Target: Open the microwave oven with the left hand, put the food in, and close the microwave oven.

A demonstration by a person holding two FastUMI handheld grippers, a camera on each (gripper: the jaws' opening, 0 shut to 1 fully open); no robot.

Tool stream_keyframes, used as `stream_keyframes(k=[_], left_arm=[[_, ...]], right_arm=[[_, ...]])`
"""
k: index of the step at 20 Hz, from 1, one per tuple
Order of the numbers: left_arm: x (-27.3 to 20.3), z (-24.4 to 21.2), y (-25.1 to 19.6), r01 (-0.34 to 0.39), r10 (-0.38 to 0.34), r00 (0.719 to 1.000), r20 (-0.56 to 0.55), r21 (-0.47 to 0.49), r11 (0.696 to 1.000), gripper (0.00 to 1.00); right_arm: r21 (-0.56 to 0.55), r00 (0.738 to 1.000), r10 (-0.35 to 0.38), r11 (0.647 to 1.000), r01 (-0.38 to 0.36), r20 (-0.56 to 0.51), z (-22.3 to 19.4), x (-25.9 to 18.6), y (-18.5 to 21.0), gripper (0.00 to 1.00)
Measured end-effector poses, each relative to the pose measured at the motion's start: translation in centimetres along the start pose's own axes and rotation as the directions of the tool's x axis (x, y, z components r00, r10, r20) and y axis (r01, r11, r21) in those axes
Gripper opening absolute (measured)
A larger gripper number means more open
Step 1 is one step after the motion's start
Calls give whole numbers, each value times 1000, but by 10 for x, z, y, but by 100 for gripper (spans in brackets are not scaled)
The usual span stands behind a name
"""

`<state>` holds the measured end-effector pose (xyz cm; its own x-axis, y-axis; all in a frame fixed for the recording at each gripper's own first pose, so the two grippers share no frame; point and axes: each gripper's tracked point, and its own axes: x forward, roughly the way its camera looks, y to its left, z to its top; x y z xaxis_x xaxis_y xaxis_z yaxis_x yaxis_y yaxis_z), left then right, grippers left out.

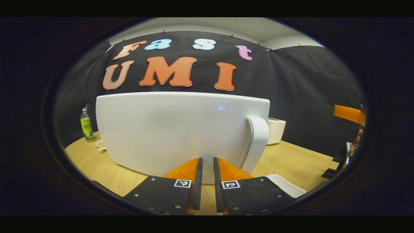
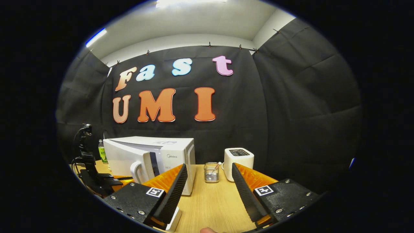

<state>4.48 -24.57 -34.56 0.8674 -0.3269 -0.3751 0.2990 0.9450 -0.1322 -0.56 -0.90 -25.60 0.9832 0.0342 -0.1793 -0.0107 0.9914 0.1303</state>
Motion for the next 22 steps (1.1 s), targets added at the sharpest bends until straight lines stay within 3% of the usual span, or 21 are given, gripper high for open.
stream_keyframes(k=[8, 19, 20, 22], left_arm=[[49, 1, -5, -41, 41, 999, -3, 18, 999, 19], [58, 3, -6, -66, 62, 997, 50, 81, 995, 17], [60, -3, -3, -84, 83, 996, 18, 82, 993, 17], [58, 2, -8, -64, 61, 997, 42, 77, 995, 16]], right_arm=[[6, 999, -26, 1000, 26, -21, -12, 9, -16, 86], [33, 999, 8, 999, -6, -43, -17, 17, 3, 86], [31, 999, 13, 999, -12, -41, -16, 15, 6, 86], [20, 999, 16, 1000, -16, -34, -13, 12, 10, 86]])
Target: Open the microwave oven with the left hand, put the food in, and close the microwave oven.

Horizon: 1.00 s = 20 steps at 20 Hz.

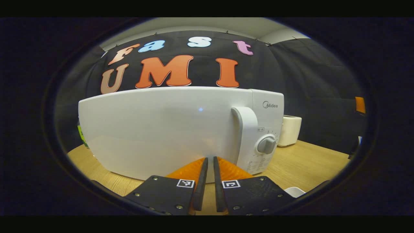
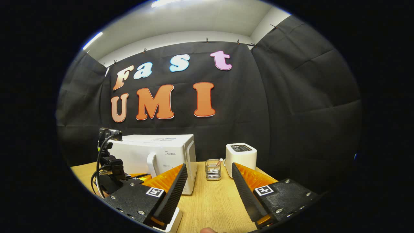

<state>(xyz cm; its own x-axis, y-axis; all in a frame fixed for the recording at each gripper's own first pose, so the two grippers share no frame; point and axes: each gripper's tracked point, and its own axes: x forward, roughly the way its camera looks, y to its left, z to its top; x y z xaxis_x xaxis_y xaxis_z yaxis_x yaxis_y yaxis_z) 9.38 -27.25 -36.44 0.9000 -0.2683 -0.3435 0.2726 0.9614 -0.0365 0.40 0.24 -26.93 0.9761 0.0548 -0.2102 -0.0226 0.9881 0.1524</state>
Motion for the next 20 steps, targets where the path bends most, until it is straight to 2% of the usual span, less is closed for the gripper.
stream_keyframes(k=[2, 3, 4, 8, 11, 14, 15, 18, 20], left_arm=[[-6, 4, 6, -10, 10, 1000, 1, 6, 1000, 17], [-13, 12, 6, 1, -1, 1000, 11, -2, 1000, 14], [-20, 23, 6, 14, -14, 999, 31, -9, 1000, 17], [-59, 73, 32, 19, -18, 994, 111, -6, 1000, 20], [-92, 104, 67, -19, 21, 992, 126, -19, 1000, 26], [-125, 140, 104, -61, 63, 990, 128, -17, 998, 35], [-136, 153, 119, -86, 87, 988, 132, -13, 996, 41], [-171, 187, 157, -152, 152, 977, 146, -14, 988, 49], [-193, 206, 180, -192, 193, 969, 153, -23, 981, 60]], right_arm=[[-20, 1000, -1, 1000, 1, 4, 4, -1, 2, 86], [-27, 1000, -4, 1000, 4, 6, 7, -1, 3, 86], [-30, 1000, -4, 1000, 4, 11, 12, -1, 3, 86], [-18, 999, 12, 1000, -11, 52, 38, -2, 14, 86], [-30, 997, 31, 999, -29, 74, 55, -3, 23, 88], [-41, 998, 21, 999, -19, 62, 72, 2, 26, 89], [-37, 997, 29, 999, -27, 65, 80, 1, 30, 90], [-21, 993, 57, 998, -55, 106, 113, 1, 38, 89], [9, 987, 84, 996, -86, 138, 133, -2, 43, 89]])
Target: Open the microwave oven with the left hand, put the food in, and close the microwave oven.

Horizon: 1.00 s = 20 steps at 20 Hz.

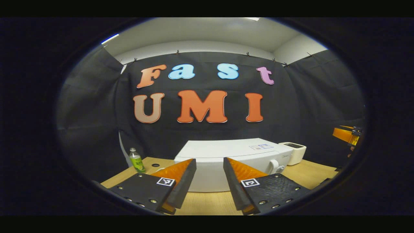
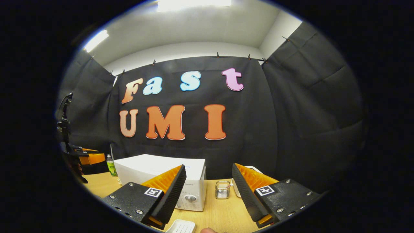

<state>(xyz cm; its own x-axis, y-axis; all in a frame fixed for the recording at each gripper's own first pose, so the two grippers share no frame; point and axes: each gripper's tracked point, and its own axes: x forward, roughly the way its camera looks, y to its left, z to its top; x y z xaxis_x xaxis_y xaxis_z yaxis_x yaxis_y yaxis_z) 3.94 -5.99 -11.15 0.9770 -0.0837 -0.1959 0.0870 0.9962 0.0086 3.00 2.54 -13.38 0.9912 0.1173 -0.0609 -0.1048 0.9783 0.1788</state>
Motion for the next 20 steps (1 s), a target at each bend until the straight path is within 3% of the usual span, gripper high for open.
stream_keyframes(k=[3, 5, 6, 7, 10, 12, 15, 20], left_arm=[[-22, 32, 35, -60, 59, 998, 38, 9, 998, 67], [-35, 49, 55, -106, 103, 993, 65, 42, 993, 72], [-40, 57, 62, -122, 117, 990, 77, 54, 991, 72], [-44, 61, 65, -130, 124, 989, 83, 60, 990, 72], [-54, 69, 67, -125, 121, 990, 78, 52, 991, 78], [-58, 79, 71, -129, 123, 988, 95, 63, 990, 76], [-63, 88, 73, -140, 130, 985, 115, 87, 986, 78], [-67, 93, 74, -138, 130, 986, 107, 74, 988, 79]], right_arm=[[108, 997, 59, 992, -65, 52, 22, 0, 10, 89], [125, 997, 41, 991, -49, 61, 22, 5, -1, 88], [116, 998, 16, 993, -23, 60, 21, 8, -8, 94], [110, 998, -4, 994, -2, 56, 21, 10, -11, 88], [135, 999, -12, 991, 6, 45, 23, 11, -9, 87], [123, 999, -15, 992, 9, 42, 22, 14, -9, 87], [152, 999, 36, 988, -34, -12, 12, 17, 7, 87], [38, 998, 59, 998, -58, -25, 23, 22, 24, 88]])
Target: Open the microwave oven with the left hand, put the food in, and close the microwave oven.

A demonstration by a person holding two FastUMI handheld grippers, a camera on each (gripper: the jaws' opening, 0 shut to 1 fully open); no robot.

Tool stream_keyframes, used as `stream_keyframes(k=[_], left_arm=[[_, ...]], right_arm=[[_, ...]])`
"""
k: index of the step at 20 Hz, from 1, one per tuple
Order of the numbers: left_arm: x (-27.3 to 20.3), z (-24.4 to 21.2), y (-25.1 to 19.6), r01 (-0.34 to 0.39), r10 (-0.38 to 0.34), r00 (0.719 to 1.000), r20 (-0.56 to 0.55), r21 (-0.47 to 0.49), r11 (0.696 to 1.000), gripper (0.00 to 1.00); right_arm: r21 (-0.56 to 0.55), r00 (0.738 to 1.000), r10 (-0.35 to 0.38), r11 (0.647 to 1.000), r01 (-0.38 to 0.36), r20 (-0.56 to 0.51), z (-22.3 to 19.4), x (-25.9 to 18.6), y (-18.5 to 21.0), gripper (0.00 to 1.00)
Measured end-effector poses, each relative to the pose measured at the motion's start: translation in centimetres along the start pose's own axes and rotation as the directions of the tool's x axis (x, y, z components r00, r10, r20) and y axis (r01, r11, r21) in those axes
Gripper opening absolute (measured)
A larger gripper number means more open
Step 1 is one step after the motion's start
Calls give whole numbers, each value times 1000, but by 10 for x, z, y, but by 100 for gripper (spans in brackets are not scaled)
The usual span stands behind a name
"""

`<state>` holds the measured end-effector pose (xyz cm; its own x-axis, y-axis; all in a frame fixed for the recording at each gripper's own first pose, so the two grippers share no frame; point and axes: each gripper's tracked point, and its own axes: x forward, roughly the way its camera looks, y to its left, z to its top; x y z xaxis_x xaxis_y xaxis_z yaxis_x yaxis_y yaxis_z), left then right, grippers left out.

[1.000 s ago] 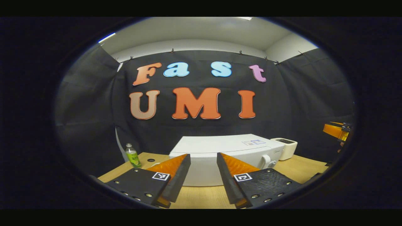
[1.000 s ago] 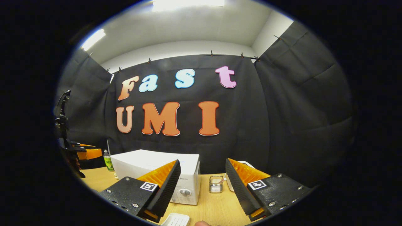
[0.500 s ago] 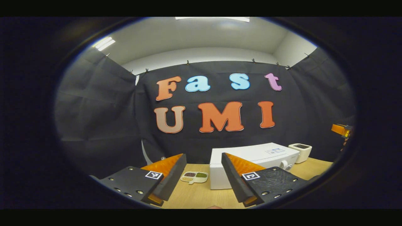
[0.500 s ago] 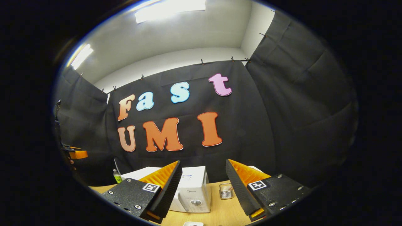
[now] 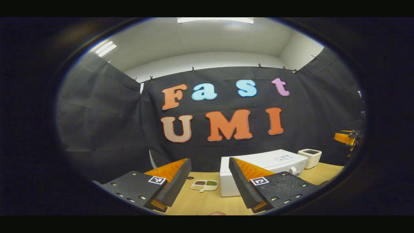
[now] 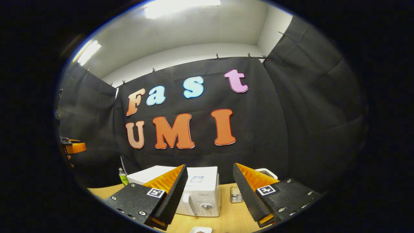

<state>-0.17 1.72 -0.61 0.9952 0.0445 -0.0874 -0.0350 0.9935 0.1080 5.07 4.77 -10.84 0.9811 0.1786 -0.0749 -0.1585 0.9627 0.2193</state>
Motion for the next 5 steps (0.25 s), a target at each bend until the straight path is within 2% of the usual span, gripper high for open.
stream_keyframes(k=[5], left_arm=[[0, 14, 9, -13, 13, 1000, -20, -16, 1000, 80]], right_arm=[[-77, 999, 37, 996, -37, 3, 31, 0, 25, 88]])
